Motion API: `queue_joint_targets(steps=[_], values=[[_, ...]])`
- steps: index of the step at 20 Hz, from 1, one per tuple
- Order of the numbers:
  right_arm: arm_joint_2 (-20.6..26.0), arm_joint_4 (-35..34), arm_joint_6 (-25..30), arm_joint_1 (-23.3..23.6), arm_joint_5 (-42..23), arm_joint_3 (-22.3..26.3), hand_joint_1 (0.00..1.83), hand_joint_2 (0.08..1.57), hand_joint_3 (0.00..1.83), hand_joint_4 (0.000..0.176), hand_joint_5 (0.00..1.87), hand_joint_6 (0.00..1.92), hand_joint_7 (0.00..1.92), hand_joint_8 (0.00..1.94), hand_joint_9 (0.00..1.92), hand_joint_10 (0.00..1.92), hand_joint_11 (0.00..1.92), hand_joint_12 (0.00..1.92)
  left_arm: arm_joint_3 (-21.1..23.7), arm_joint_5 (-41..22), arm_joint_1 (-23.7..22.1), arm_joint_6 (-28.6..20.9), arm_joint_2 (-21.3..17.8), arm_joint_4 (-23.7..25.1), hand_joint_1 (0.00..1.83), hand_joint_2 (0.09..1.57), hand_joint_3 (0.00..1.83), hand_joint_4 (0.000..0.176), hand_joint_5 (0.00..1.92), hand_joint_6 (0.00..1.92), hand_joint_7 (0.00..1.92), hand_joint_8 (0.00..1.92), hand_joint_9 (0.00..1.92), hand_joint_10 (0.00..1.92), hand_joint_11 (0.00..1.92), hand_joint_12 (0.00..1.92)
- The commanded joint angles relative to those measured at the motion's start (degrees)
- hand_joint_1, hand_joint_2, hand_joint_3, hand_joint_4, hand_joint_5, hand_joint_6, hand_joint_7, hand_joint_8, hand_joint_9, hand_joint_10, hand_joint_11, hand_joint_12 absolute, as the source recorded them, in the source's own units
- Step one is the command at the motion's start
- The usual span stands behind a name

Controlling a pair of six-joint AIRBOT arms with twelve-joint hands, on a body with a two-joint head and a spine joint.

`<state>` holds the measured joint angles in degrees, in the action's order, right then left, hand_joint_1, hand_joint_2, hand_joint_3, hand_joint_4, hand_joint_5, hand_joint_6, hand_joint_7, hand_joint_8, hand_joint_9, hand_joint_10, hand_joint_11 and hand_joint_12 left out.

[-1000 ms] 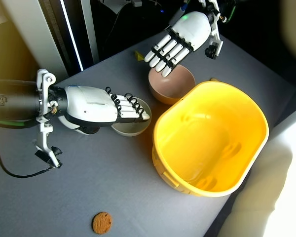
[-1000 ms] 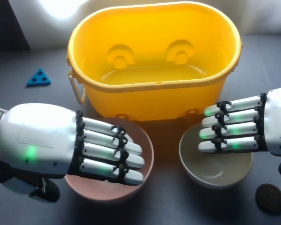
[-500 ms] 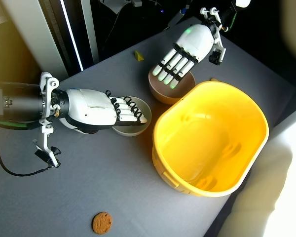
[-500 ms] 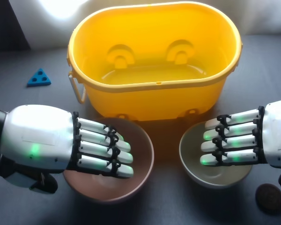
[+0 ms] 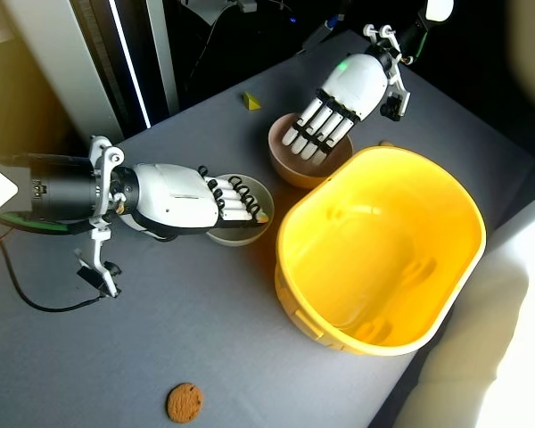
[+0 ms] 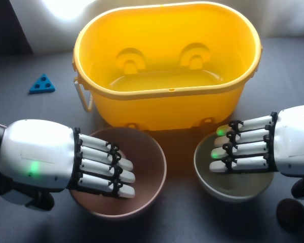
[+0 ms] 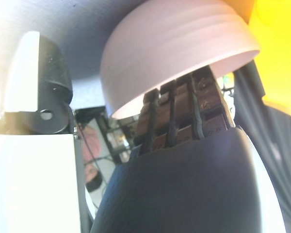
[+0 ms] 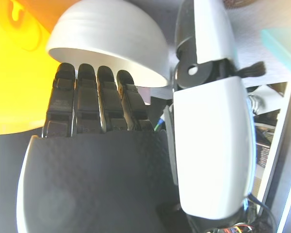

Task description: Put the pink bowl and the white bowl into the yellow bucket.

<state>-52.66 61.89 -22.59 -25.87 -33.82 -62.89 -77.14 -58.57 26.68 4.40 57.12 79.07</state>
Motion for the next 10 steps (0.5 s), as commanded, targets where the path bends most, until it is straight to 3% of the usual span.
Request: queue_joint_targets(steps=[1,4,8,10], values=[[0.3,-2.9,0.0,0.2,-3.4,-0.1,1.15,0.96,0.01,0.000,0.00,0.00,0.00,0.00,0.00,0.00,0.00,0.00,-0.1,-3.7,0.0,0.2,-0.1,-3.6,1.27,1.02,0.00,0.000,0.05,0.00,0.04,0.00,0.02,0.00,0.00,0.48],[0.2,-3.3,0.2,0.2,-3.4,-0.1,1.12,0.97,0.01,0.000,0.01,0.00,0.00,0.00,0.00,0.00,0.02,0.01,-0.1,-3.4,0.0,0.3,0.2,-3.6,1.26,1.01,0.00,0.000,0.07,0.01,0.05,0.00,0.03,0.01,0.00,0.59],[0.2,-3.3,0.6,0.2,-3.5,-0.2,1.19,0.95,0.00,0.000,0.05,0.02,0.00,0.00,0.00,0.00,0.03,0.02,-0.1,-3.2,0.0,0.4,0.4,-3.5,1.28,1.01,0.00,0.000,0.07,0.00,0.07,0.00,0.05,0.01,0.00,0.58],[0.2,-3.3,2.2,0.3,-3.5,-0.1,1.12,0.97,0.01,0.000,0.00,0.00,0.00,0.00,0.00,0.00,0.01,0.02,0.0,-3.2,0.0,0.5,0.4,-3.4,1.29,1.01,0.00,0.000,0.06,0.00,0.06,0.00,0.04,0.00,0.00,0.53]])
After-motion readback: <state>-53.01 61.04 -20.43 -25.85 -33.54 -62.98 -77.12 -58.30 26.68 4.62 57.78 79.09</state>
